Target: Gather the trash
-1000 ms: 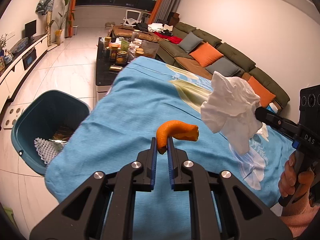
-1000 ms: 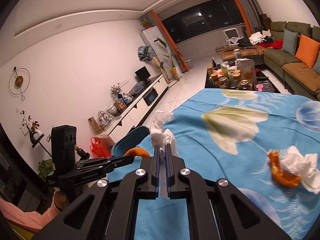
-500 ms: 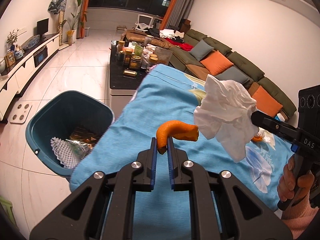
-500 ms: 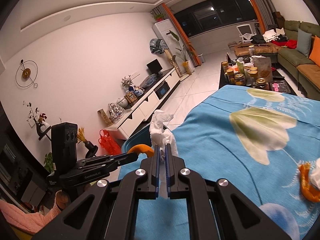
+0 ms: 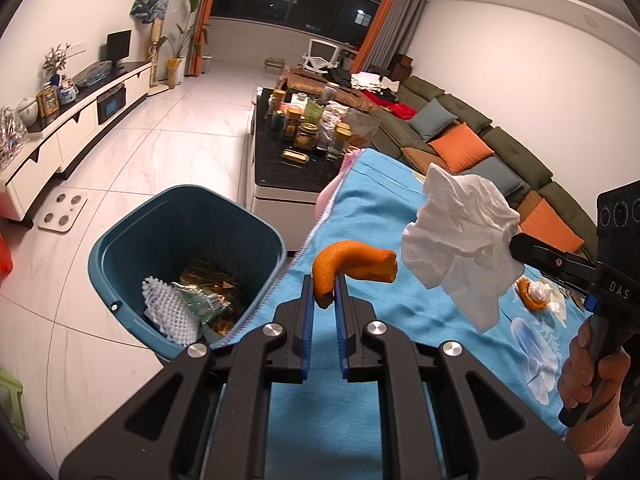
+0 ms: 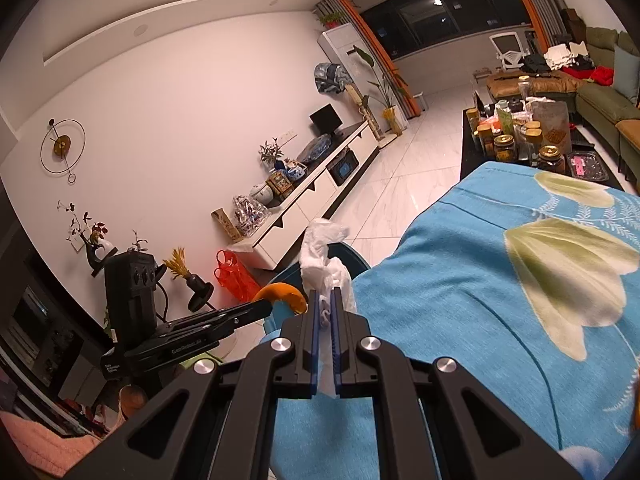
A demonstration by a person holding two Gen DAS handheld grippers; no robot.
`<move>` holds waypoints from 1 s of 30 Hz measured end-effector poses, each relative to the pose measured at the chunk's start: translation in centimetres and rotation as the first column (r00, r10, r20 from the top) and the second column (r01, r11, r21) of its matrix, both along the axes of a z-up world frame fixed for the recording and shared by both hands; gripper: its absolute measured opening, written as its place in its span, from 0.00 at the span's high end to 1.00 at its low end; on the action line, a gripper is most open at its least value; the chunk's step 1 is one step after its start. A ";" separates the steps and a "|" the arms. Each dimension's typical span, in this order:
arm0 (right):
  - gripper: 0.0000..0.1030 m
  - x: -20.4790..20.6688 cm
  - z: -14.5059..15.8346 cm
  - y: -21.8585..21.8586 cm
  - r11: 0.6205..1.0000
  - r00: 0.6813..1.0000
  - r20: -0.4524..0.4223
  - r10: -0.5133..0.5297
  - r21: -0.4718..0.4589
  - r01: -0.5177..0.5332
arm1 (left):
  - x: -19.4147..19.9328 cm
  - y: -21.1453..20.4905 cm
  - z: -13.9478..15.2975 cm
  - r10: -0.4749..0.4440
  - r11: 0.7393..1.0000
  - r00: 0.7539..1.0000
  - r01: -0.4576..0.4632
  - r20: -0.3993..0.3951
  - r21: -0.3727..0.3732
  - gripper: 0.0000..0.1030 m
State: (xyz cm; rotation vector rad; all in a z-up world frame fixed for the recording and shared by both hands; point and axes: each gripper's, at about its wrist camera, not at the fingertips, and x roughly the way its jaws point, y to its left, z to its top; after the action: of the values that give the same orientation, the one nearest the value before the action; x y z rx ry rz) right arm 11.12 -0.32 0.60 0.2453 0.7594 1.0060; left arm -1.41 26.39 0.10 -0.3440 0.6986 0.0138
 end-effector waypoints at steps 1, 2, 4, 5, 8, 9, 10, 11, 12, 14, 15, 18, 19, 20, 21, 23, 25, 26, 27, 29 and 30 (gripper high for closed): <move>0.96 0.2 -0.1 0.2 1.000 1.000 -0.005 0.005 0.002 -0.005 | 0.0 0.3 -0.1 0.008 1.000 1.000 -0.008 -0.002 -0.001 0.90; 0.96 0.4 -0.1 0.4 1.000 1.000 -0.012 0.009 0.002 -0.009 | 0.0 0.5 -0.1 0.014 1.000 1.000 -0.014 -0.003 -0.003 0.90; 0.96 0.8 -0.3 0.9 1.000 1.000 -0.026 0.017 0.001 -0.017 | 0.0 1.0 -0.1 0.025 1.000 1.000 -0.025 -0.004 -0.012 0.90; 0.96 0.8 -0.4 1.0 1.000 0.999 -0.028 0.020 0.000 -0.020 | 0.0 1.3 -0.2 0.031 0.999 1.000 -0.031 -0.004 -0.014 0.90; 0.96 1.2 -0.3 1.8 1.000 0.999 -0.034 0.031 -0.001 -0.031 | 0.0 1.9 -0.3 0.050 0.999 0.999 -0.050 -0.006 -0.011 0.90; 0.96 1.4 -0.3 2.1 0.999 0.999 -0.035 0.034 -0.002 -0.034 | 0.0 2.1 -0.4 0.057 0.998 0.998 -0.057 -0.007 -0.009 0.90; 0.96 1.4 -0.2 2.4 0.999 0.999 -0.036 0.037 -0.002 -0.037 | 0.0 2.4 -0.4 0.065 0.998 0.998 -0.065 -0.007 -0.008 0.90; 0.96 1.5 -0.1 2.7 0.999 0.999 -0.036 0.041 -0.001 -0.041 | 0.1 2.6 -0.4 0.070 0.998 0.998 -0.070 -0.007 -0.008 0.90; 0.96 1.5 0.0 2.9 0.999 0.998 -0.035 0.044 -0.001 -0.044 | 0.0 2.8 -0.4 0.077 0.997 0.997 -0.077 -0.006 -0.008 0.90; 0.96 1.5 0.1 3.5 0.999 0.998 -0.030 0.053 -0.004 -0.053 | 0.0 3.4 -0.4 0.093 0.996 0.996 -0.093 -0.006 -0.006 0.90; 0.96 1.6 0.1 3.7 0.998 0.998 -0.029 0.055 -0.006 -0.055 | 0.0 3.6 -0.4 0.099 0.995 0.995 -0.099 -0.006 -0.006 0.90; 0.96 1.8 0.3 5.0 0.997 0.997 -0.025 0.072 -0.011 -0.072 | 0.0 4.5 -0.5 0.124 0.992 0.992 -0.124 -0.010 0.001 0.90; 0.96 2.1 0.4 5.3 0.997 0.997 -0.025 0.077 -0.011 -0.078 | 0.0 4.8 -0.6 0.133 0.991 0.991 -0.133 -0.013 0.003 0.90; 0.96 2.1 0.4 5.7 0.996 0.996 -0.026 0.084 -0.011 -0.085 | 0.0 5.0 -0.7 0.139 0.990 0.990 -0.139 -0.015 0.003 0.90; 0.96 2.2 0.4 6.1 0.996 0.995 -0.029 0.090 -0.010 -0.091 | 0.1 5.2 -0.7 0.147 0.989 0.989 -0.147 -0.018 0.004 0.90; 0.96 2.4 0.4 6.9 0.995 0.994 -0.038 0.102 -0.012 -0.102 | 0.0 5.6 -1.1 0.161 0.987 0.987 -0.161 -0.025 0.010 0.90; 0.96 2.6 0.4 7.7 0.994 0.994 -0.036 0.108 -0.020 -0.108 | 0.1 6.0 -1.3 0.173 0.985 0.984 -0.173 -0.035 0.011 0.90; 0.96 2.8 0.4 7.9 0.994 0.993 -0.038 0.110 -0.022 -0.111 | 0.2 6.1 -1.5 0.178 0.984 0.983 -0.177 -0.038 0.013 0.90; 0.96 2.9 0.3 8.3 0.993 0.993 -0.040 0.113 -0.023 -0.114 | 0.2 6.3 -1.5 0.183 0.983 0.982 -0.183 -0.042 0.015 0.90; 0.96 3.1 0.3 9.1 0.993 0.992 -0.039 0.116 -0.031 -0.118 | 0.3 6.7 -1.9 0.196 0.981 0.979 -0.195 -0.050 0.019 0.90; 0.96 3.3 0.3 9.6 0.992 0.992 -0.040 0.118 -0.033 -0.119 | 0.4 6.8 -2.1 0.200 0.980 0.978 -0.199 -0.054 0.017 0.90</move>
State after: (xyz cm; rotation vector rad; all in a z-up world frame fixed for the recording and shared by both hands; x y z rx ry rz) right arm 14.37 9.23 0.89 0.1905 0.8329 1.1016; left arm -1.03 33.23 -1.98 -0.4031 0.7166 0.2185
